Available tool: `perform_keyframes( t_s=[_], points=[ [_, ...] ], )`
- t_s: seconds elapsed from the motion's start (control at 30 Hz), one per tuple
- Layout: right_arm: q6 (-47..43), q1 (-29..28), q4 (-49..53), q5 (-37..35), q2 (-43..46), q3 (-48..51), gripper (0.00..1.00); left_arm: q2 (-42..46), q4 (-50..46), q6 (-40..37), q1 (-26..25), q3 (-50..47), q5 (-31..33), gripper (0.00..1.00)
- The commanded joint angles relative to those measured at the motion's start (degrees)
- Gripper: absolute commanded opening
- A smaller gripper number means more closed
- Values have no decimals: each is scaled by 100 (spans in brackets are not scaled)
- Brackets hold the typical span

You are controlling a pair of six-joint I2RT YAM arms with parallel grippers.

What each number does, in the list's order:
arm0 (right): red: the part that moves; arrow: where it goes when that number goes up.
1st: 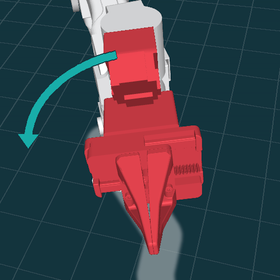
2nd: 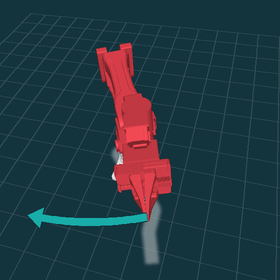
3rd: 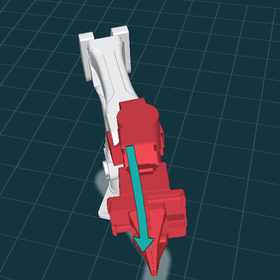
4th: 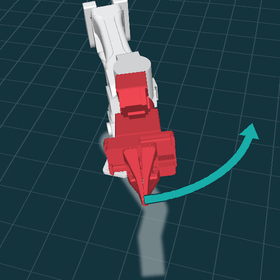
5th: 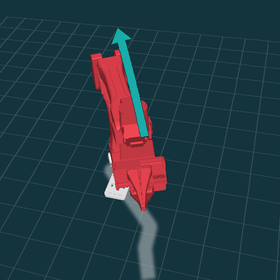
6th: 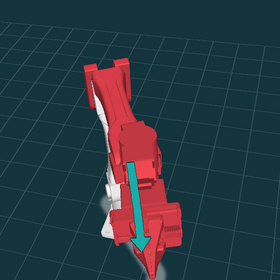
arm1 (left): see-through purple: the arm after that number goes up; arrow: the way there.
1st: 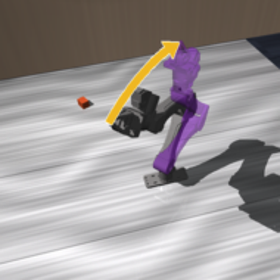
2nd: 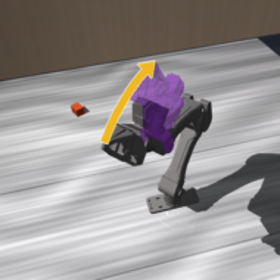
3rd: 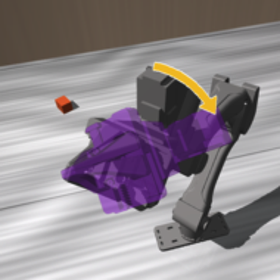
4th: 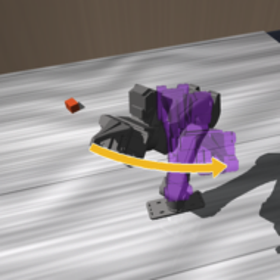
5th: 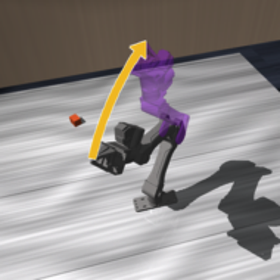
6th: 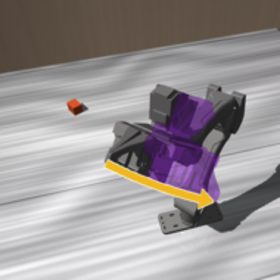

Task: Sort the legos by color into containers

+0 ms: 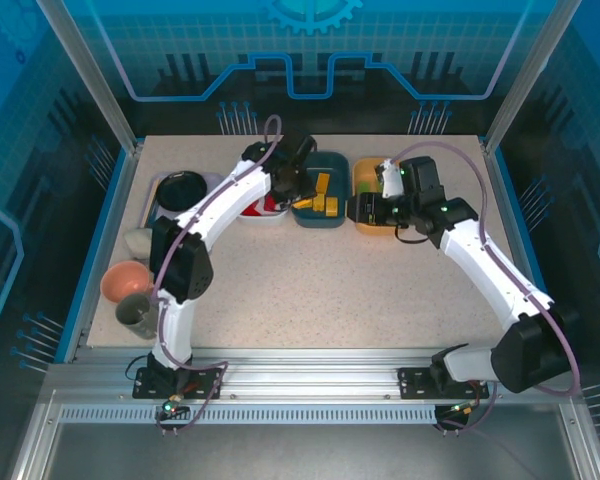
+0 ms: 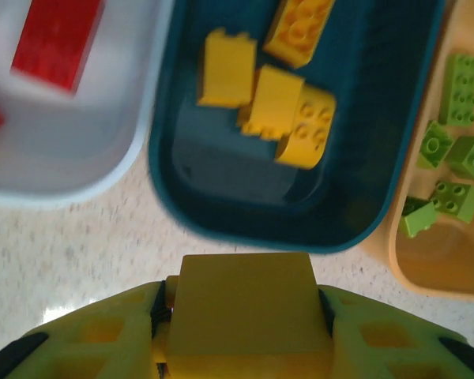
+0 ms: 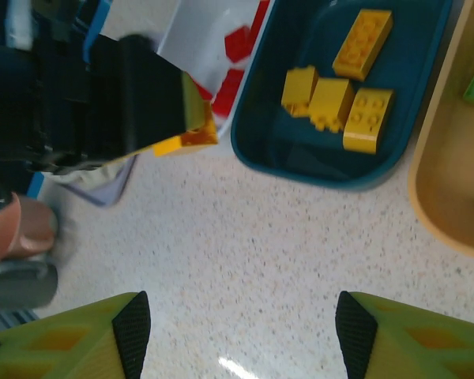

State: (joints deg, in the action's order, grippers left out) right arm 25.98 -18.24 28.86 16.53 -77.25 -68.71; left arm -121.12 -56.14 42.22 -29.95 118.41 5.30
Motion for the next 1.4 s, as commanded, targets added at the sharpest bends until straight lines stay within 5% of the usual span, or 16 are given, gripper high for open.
perform_keyframes(
  t_s=[0.0, 0.33, 1.37],
  points=[
    [285, 160, 158, -125, -285, -359, 66, -745, -546, -748, -26, 859, 365, 35],
    [323, 237, 296, -93, -318, -356, 66, -1845, -284, -1321, -80, 1940, 563, 36],
    [268, 268, 531, -51, -311, -179, 67, -2687, -526, -1389, 22, 2366, 562, 43]
  ],
)
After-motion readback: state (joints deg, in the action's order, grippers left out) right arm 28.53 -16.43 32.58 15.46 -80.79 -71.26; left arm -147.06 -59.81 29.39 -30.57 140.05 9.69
